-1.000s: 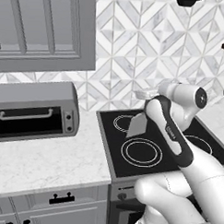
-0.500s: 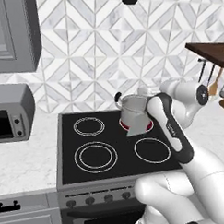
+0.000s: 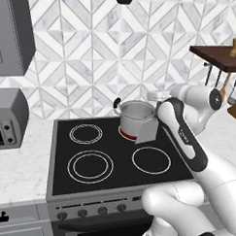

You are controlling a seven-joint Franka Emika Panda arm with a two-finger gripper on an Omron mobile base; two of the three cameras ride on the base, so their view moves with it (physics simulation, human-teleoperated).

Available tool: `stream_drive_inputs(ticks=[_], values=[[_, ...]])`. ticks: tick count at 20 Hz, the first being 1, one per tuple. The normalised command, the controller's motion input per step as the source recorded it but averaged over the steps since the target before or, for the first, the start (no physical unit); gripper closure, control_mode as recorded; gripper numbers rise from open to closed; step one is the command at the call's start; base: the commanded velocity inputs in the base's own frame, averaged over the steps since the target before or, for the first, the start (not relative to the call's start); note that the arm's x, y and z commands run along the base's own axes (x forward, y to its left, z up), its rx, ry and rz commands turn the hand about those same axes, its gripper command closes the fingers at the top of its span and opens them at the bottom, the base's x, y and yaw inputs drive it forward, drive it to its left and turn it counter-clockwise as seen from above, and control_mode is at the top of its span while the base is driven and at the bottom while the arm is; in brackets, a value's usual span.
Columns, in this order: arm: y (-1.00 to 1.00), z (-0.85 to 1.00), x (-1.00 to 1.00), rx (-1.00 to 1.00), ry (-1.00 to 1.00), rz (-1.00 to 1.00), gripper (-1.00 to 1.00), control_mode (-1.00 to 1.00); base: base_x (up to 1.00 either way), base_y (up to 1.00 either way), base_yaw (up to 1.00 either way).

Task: Put the avocado and bell pepper in the pot. Retrieve the spatula and lightly stir the vegetables in the pot.

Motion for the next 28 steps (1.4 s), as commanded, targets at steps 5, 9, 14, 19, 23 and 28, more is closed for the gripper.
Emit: stream_drive_inputs(ticks=[5,9,14,19,23,28], values=[[-0.02,0.28,0.48,0.01,0.00,0.00,1.00,-1.00,0.38,0.00,0.00],[-0.07,0.31,1.00,0.00,0.00,0.00,1.00,-1.00,0.00,0.00,0.00],[-0.01,0.01,1.00,0.00,-0.01,0.00,1.00,-1.00,0.00,0.00,0.00],[-0.03,0.00,1.00,0.00,-0.03,-0.02,1.00,-1.00,0.00,0.00,0.00],[-0.14,-0.01,0.92,-0.01,-0.11,-0.04,1.00,-1.00,0.00,0.00,0.00],[-0.31,-0.23,0.83,-0.06,-0.03,-0.09,1.00,-1.00,0.00,0.00,0.00]])
